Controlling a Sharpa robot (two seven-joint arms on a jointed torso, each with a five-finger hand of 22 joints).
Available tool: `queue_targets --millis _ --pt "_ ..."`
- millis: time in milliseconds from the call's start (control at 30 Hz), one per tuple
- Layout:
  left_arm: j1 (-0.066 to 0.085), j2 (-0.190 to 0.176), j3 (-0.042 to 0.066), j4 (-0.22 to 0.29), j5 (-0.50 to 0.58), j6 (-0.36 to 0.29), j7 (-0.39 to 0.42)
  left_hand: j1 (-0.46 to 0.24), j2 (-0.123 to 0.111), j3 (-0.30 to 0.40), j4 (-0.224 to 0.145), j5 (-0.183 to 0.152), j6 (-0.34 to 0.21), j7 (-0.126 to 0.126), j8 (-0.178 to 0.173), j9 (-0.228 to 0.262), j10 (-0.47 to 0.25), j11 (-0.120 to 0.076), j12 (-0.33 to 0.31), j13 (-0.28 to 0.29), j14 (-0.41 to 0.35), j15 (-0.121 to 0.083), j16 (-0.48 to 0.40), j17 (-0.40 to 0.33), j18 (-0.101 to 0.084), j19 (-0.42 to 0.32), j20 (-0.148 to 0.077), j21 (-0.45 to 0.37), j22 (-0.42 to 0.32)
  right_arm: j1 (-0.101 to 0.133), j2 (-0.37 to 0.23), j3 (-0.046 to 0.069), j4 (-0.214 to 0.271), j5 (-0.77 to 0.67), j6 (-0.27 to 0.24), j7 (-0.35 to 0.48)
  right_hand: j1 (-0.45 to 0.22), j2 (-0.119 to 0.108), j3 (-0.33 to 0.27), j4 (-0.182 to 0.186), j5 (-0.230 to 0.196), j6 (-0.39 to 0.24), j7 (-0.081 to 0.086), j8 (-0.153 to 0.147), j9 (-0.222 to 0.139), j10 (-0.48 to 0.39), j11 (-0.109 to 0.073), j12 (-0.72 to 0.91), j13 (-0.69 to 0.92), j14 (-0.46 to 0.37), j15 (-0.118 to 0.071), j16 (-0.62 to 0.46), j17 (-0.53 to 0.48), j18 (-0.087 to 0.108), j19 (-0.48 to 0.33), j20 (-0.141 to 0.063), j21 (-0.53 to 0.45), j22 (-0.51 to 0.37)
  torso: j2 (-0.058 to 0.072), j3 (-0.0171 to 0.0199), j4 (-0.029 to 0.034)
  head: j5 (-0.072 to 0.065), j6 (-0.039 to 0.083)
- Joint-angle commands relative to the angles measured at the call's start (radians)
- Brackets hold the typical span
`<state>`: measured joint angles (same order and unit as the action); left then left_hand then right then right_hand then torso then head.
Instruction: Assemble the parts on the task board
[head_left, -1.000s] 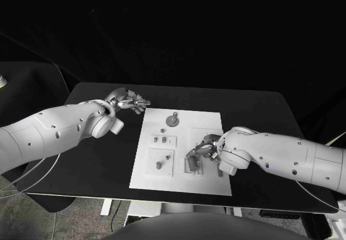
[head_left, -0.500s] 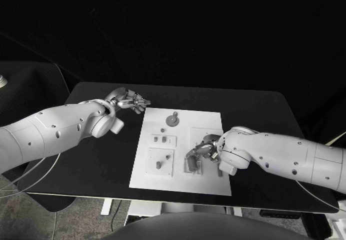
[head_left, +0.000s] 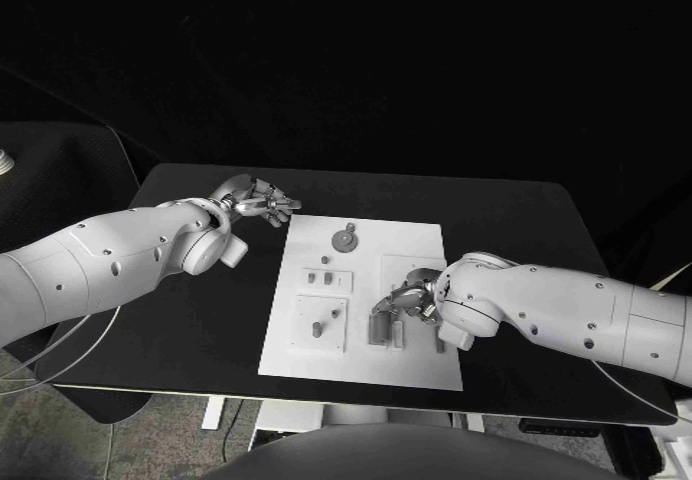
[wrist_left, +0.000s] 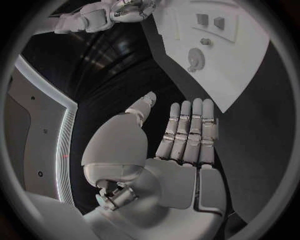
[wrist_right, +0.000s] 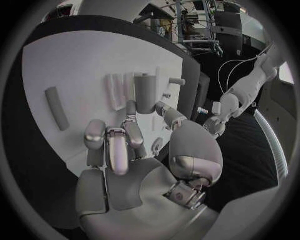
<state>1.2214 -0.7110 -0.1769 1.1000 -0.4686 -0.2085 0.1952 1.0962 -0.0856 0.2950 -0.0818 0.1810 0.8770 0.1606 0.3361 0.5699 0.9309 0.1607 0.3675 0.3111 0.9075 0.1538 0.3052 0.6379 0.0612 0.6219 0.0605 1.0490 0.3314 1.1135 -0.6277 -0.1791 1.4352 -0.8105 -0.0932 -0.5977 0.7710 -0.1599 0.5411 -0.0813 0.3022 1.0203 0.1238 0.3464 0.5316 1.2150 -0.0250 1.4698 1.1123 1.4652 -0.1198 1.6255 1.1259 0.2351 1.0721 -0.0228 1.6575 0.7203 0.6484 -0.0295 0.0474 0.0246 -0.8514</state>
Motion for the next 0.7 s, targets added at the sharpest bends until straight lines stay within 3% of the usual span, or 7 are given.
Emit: queue_targets --millis 33,700 --pt "0.001 0.001 0.0 0.001 -0.003 0.007 0.005 -0.01 0.0 -0.002 0.005 0.003 -0.006 -0.002 -0.004 -0.001 -0.009 0.0 -0.007 -0.001 -0.005 0.0 -0.007 -0.002 0.012 -0.007 0.002 -0.005 -0.002 -0.001 0.002 0.0 0.004 -0.007 0.021 0.018 -0.012 0.002 -0.006 0.001 -0.004 0.012 0.022 -0.007 -0.001 -0.008 -0.002 -0.005 0.001 0.053 -0.004 -0.004 -0.001 0.027 -0.008 0.002 0.103 -0.001 0.0 -0.0002 0.0002 0.0 -0.001" --pt "0.001 0.002 0.0 0.0 -0.005 0.009 0.003 -0.01 -0.001 -0.003 0.005 0.003 -0.007 -0.002 -0.004 -0.001 -0.01 0.0 -0.008 -0.001 -0.006 0.0 -0.007 -0.002 0.012 -0.007 0.002 -0.006 -0.002 -0.001 -0.001 0.0 0.006 -0.016 0.023 0.034 -0.048 -0.016 -0.017 0.005 -0.005 0.006 0.023 -0.01 -0.004 -0.015 -0.001 -0.006 0.004 0.051 -0.004 -0.004 0.006 0.027 -0.014 0.003 0.1 -0.002 0.0 0.0 0.0001 0.001 -0.002"
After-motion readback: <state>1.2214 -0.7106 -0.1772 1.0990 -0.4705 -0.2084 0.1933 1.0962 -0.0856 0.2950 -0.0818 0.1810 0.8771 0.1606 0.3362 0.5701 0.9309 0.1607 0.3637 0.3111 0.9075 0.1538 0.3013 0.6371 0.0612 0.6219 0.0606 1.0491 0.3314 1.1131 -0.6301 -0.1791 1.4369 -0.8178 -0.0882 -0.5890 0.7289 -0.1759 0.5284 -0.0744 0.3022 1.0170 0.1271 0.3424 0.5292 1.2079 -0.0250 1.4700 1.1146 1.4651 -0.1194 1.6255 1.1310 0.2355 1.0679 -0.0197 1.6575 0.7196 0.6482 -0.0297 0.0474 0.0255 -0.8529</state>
